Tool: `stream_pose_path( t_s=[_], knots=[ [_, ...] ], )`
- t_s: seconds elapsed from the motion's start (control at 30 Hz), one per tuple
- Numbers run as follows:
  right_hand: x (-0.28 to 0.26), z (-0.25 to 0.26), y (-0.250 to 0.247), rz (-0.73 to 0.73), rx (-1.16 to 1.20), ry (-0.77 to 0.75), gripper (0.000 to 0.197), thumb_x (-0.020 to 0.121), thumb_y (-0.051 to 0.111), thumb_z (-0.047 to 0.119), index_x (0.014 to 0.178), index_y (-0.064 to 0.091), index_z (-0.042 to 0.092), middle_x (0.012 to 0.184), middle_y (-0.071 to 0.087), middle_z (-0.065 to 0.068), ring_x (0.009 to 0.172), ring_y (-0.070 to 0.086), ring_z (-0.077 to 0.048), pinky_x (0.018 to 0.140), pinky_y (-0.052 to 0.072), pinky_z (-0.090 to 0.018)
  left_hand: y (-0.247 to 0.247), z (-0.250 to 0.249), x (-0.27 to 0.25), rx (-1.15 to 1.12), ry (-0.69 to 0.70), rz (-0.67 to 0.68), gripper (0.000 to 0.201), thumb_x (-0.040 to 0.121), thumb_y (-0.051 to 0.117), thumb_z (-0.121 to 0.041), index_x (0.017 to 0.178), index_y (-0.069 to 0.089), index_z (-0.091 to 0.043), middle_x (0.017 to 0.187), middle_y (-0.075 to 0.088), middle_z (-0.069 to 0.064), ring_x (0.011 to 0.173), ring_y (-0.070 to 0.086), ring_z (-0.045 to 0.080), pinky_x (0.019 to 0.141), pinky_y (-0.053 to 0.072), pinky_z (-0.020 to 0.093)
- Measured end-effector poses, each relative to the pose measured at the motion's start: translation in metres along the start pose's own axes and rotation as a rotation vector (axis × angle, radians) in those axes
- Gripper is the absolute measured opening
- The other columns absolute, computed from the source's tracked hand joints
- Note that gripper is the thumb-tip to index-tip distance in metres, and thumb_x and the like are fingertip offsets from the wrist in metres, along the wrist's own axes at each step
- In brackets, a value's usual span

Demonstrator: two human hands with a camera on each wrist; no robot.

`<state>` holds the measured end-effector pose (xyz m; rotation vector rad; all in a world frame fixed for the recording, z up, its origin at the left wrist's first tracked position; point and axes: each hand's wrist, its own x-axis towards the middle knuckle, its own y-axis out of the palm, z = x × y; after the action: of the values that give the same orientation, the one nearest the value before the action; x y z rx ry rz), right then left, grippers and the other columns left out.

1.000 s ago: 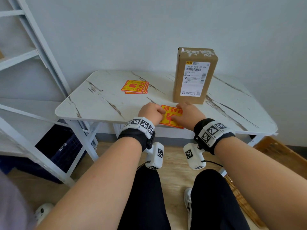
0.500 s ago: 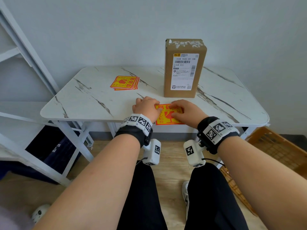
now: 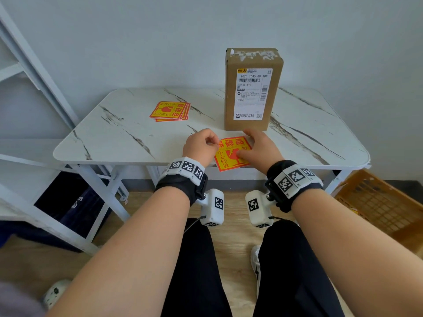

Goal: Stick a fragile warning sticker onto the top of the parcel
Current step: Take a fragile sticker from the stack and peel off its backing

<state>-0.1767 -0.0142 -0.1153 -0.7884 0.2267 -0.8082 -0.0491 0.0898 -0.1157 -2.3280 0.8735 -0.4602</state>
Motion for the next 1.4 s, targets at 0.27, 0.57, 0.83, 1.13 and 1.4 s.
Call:
stream_pose_path(
  t_s=[0.27,0.57,0.83,1.13,1.4],
  knots=[
    [0.000,0.006,0.003,0.002,0.014,0.004,0.055,0.084,0.065,0.011,0.136,0.048,0.012,0.132,0.054,-0.009,0.118,0.055,-0.024,0.085,0.046,-0.026,-0.001,-0.006,0.000,0.215,0.033,0.107,0.044,0.088,0.058,-0.010,0.132,0.057,-0.017,0.124,0.062,0.006,0.119,0.053,0.026,0.099,0.046,0.037],
    [-0.001,0.007,0.000,0.000,-0.058,0.016,0.052,0.087,0.066,0.021,0.135,0.051,0.010,0.133,0.053,-0.010,0.115,0.056,-0.023,0.082,0.040,-0.021,0.001,-0.012,0.001,0.290,0.084,0.086,0.023,0.085,0.068,-0.031,0.102,0.070,-0.016,0.111,0.065,0.005,0.108,0.058,0.026,0.092,0.050,0.040],
    [-0.003,0.009,-0.005,-0.114,0.158,0.062,0.025,0.091,0.053,0.011,0.112,0.066,0.015,0.105,0.068,-0.005,0.091,0.062,-0.018,0.068,0.050,-0.027,-0.011,-0.019,-0.006,-0.026,-0.002,0.104,0.022,0.078,0.075,-0.010,0.080,0.055,-0.019,0.093,0.070,0.009,0.087,0.069,0.026,0.078,0.058,0.039],
    [-0.008,0.036,-0.034,-0.185,0.118,-0.073,0.026,0.090,0.052,0.006,0.098,0.074,0.016,0.088,0.066,0.001,0.083,0.062,-0.017,0.072,0.050,-0.028,-0.035,-0.040,-0.018,-0.313,0.060,0.067,0.007,0.086,0.067,-0.017,0.084,0.070,-0.023,0.078,0.070,-0.005,0.070,0.064,0.007,0.071,0.053,0.021],
    [-0.029,0.041,-0.040,-0.243,0.105,-0.181,0.019,0.089,0.056,0.006,0.098,0.072,0.012,0.088,0.065,0.002,0.071,0.057,-0.003,0.053,0.042,-0.001,-0.034,-0.043,-0.038,-0.291,0.084,0.037,0.011,0.082,0.065,-0.015,0.080,0.072,-0.023,0.070,0.071,-0.006,0.066,0.068,0.007,0.066,0.055,0.019]
  ],
)
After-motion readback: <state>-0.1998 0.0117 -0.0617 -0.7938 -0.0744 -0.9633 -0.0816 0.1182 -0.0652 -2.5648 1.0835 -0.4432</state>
